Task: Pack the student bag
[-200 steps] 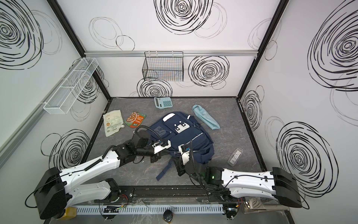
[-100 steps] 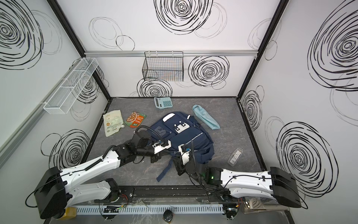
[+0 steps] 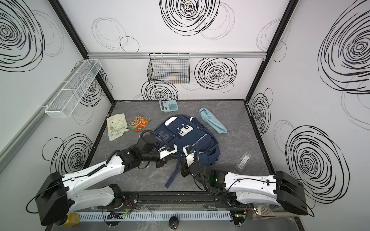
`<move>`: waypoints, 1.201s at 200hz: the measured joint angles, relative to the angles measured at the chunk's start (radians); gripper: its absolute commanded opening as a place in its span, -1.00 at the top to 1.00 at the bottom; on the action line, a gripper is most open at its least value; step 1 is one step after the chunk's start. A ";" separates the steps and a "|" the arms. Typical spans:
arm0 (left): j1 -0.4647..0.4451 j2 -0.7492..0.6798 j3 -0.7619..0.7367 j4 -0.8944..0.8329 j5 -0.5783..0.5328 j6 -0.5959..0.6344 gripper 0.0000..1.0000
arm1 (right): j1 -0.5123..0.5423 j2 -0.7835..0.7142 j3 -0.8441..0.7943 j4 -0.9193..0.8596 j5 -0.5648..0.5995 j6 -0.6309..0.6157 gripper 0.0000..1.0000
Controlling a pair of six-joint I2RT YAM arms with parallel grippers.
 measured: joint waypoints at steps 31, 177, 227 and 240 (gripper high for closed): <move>-0.016 -0.019 -0.001 0.020 -0.051 0.030 1.00 | -0.020 -0.087 -0.004 -0.059 -0.062 0.014 1.00; 0.053 -0.506 -0.243 0.013 -0.336 0.328 -0.40 | -0.152 -0.474 -0.012 -0.412 -0.326 0.144 1.00; -0.021 -0.500 -0.140 -0.097 -0.222 0.287 -0.56 | -0.143 -0.349 -0.063 -0.239 -0.465 0.079 1.00; -0.085 -0.457 -0.119 -0.095 -0.208 0.270 -0.51 | -0.130 -0.314 -0.063 -0.194 -0.491 0.055 1.00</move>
